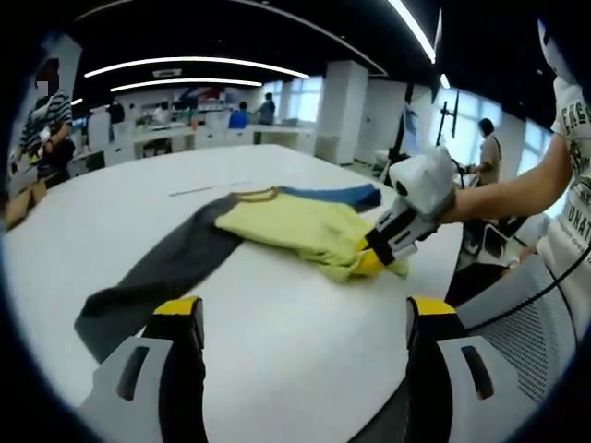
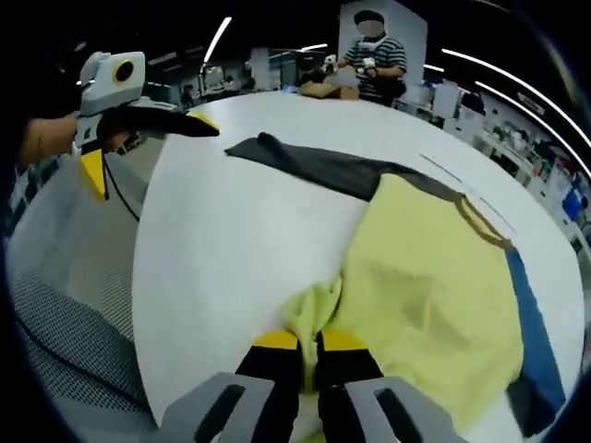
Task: Fold the garment on the visible template until the final outline fits inside the template.
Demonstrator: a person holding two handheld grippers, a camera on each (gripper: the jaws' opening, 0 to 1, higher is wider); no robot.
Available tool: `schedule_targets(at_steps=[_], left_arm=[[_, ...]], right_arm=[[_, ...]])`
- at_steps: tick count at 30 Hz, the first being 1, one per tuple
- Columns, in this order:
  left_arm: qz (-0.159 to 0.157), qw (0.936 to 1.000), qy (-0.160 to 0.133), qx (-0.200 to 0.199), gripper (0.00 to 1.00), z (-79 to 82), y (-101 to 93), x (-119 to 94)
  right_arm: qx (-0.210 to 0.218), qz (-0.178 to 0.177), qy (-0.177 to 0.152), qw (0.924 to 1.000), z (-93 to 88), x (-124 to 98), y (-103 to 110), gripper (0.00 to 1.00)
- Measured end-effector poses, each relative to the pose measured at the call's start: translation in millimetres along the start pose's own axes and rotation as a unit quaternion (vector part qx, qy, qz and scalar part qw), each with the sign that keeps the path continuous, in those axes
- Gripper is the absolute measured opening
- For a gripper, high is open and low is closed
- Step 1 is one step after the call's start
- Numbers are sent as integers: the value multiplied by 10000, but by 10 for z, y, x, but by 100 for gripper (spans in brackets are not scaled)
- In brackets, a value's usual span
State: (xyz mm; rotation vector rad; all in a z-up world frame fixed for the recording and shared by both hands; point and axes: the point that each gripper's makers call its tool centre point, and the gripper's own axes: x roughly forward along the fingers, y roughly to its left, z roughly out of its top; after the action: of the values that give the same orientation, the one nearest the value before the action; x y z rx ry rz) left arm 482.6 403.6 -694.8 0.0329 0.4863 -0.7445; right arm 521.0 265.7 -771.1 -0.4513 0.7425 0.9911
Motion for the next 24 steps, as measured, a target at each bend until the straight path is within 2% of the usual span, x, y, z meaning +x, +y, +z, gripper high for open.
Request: schedule_targets(at_steps=[5, 14, 19, 24], left_arm=[[-27, 10000, 16, 27, 86, 10, -4, 23], [-43, 10000, 45, 46, 85, -2, 1, 30], [-47, 10000, 52, 43, 84, 9, -19, 39], [-41, 10000, 68, 26, 82, -4, -7, 49]], right_arm=[[-144, 90, -224, 9996, 186, -177, -67, 0], [-263, -86, -439, 9987, 435, -469, -334, 0], [-207, -139, -441, 9987, 447, -534, -475, 0], [130, -207, -551, 9982, 449, -610, -637, 1]])
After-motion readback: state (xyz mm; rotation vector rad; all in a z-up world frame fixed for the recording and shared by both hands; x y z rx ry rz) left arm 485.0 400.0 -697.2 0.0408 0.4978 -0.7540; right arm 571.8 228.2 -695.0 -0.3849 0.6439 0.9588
